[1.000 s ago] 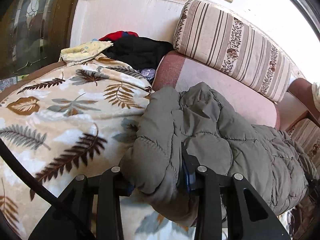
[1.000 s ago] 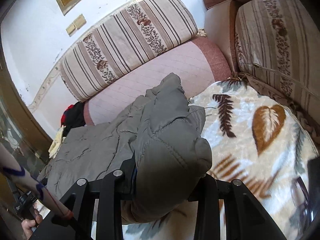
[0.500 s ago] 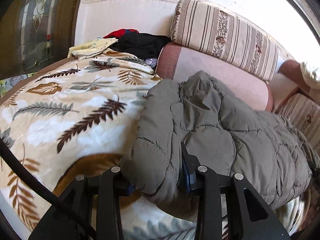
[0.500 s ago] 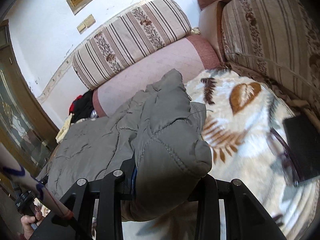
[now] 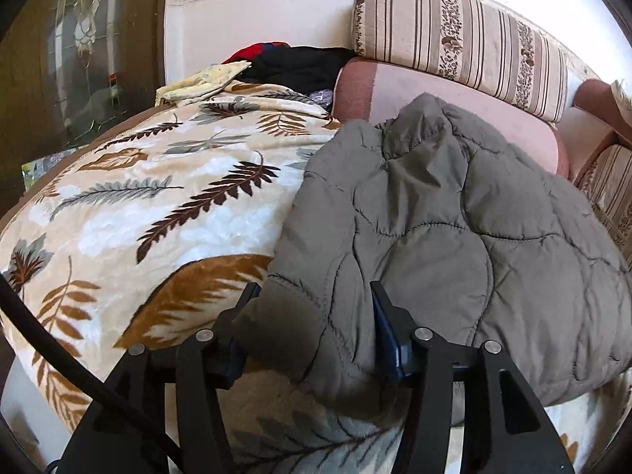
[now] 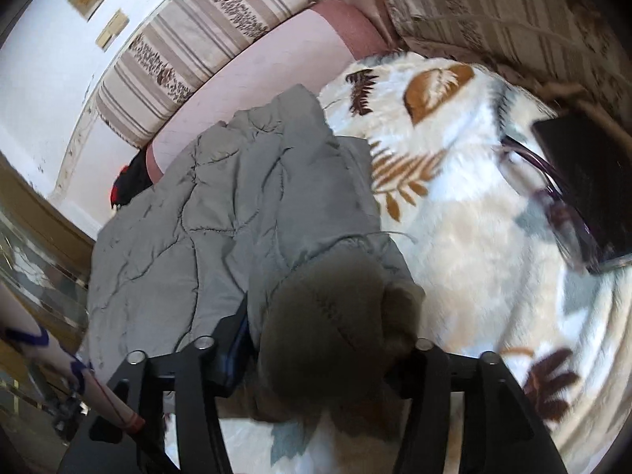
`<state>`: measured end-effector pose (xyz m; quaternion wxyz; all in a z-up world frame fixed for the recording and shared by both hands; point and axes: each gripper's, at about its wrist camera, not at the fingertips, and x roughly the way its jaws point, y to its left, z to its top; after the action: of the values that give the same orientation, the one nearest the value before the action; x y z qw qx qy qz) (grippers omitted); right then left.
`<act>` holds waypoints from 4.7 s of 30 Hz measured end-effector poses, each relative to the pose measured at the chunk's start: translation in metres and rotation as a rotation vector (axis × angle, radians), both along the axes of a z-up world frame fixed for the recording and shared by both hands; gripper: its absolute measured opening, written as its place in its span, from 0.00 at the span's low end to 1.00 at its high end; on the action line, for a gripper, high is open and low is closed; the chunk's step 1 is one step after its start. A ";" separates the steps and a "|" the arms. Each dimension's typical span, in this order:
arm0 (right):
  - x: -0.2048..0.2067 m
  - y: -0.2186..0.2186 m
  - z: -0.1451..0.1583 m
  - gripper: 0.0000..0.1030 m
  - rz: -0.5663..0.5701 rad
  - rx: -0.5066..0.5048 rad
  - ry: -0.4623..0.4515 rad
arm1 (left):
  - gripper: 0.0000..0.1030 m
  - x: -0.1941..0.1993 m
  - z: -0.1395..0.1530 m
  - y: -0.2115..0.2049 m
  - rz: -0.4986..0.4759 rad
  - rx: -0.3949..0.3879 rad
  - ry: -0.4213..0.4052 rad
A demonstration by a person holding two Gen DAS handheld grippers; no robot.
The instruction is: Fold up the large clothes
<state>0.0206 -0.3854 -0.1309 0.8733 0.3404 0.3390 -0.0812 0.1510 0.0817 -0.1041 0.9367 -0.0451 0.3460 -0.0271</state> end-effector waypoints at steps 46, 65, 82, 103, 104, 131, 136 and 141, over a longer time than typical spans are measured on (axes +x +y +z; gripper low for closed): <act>0.079 0.128 0.021 0.53 0.334 -0.435 -0.108 | 0.59 0.016 0.023 -0.160 -0.153 0.228 -0.020; 0.021 0.112 0.011 0.60 0.186 -0.444 -0.036 | 0.60 -0.045 0.004 -0.148 -0.207 0.273 -0.094; 0.032 0.116 -0.005 0.64 0.203 -0.454 0.023 | 0.63 -0.043 -0.002 -0.146 -0.208 0.269 -0.092; 0.037 0.119 -0.012 0.66 0.209 -0.459 0.055 | 0.64 -0.042 -0.006 -0.148 -0.212 0.281 -0.099; 0.037 0.119 -0.012 0.66 0.209 -0.458 0.056 | 0.64 -0.043 -0.005 -0.148 -0.212 0.280 -0.099; -0.019 0.105 0.037 0.74 0.006 -0.507 -0.064 | 0.64 -0.053 0.047 -0.075 -0.050 0.133 -0.117; -0.046 0.140 0.075 0.79 0.085 -0.490 -0.123 | 0.67 -0.100 0.104 -0.082 -0.085 0.104 -0.207; -0.079 0.170 0.135 0.89 0.113 -0.500 -0.230 | 0.78 -0.147 0.157 -0.084 -0.101 0.105 -0.316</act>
<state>-0.0585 -0.2152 0.0044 0.9661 0.1020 0.2255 -0.0740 0.0045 -0.0023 0.0529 0.9780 0.0260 0.1973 -0.0627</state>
